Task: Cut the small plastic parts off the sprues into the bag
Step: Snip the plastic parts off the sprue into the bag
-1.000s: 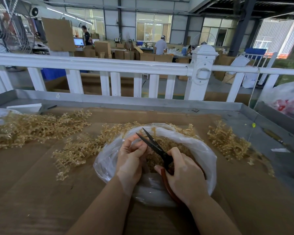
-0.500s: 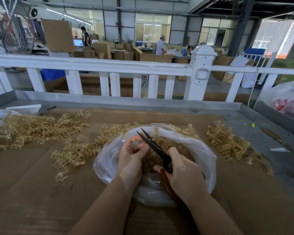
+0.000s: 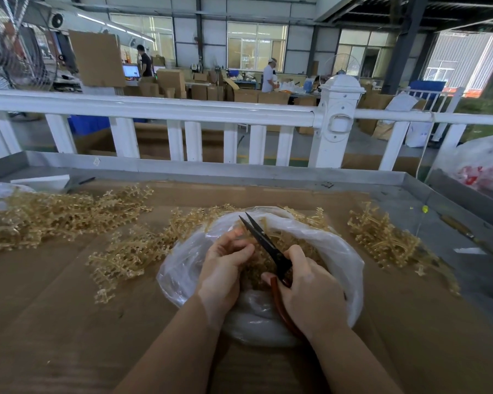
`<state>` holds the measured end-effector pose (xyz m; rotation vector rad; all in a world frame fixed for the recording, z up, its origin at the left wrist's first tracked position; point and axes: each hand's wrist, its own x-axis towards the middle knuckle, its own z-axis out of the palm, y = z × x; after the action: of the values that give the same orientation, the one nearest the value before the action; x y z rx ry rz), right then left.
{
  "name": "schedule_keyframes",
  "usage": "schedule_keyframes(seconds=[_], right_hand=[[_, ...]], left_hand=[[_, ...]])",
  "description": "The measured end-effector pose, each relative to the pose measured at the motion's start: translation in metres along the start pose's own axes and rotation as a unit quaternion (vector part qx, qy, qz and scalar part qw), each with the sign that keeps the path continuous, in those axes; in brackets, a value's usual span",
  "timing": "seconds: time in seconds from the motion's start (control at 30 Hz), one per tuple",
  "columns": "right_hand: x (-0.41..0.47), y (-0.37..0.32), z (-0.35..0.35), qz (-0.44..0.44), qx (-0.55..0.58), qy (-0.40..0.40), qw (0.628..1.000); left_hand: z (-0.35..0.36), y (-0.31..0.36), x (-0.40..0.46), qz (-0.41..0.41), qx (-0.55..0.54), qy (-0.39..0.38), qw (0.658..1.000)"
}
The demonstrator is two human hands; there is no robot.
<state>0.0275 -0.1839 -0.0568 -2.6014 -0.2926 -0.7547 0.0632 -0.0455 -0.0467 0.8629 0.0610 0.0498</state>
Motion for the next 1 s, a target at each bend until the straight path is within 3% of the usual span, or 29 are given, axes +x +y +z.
schedule_keyframes(seconds=[0.17,0.37,0.6,1.0], right_hand=[[-0.0007,-0.0004,-0.0019,0.001,0.009,-0.004,1.000],[-0.0023,-0.0021,-0.0026,0.013,0.032,0.068,0.997],[-0.0047,-0.0027,-0.0040,-0.016,0.031,0.049,0.998],[-0.0045,-0.0005,-0.0016,-0.043,0.009,0.015,0.999]], left_hand=[[-0.0015,0.0036,-0.0017,-0.026,-0.032,-0.019,0.999],[-0.0018,-0.0013,0.0012,-0.003,0.001,0.017,1.000],[-0.0029,0.0009,0.0024,-0.019,-0.034,0.046,0.998],[-0.0017,0.0048,-0.0018,-0.033,0.003,-0.013,0.999]])
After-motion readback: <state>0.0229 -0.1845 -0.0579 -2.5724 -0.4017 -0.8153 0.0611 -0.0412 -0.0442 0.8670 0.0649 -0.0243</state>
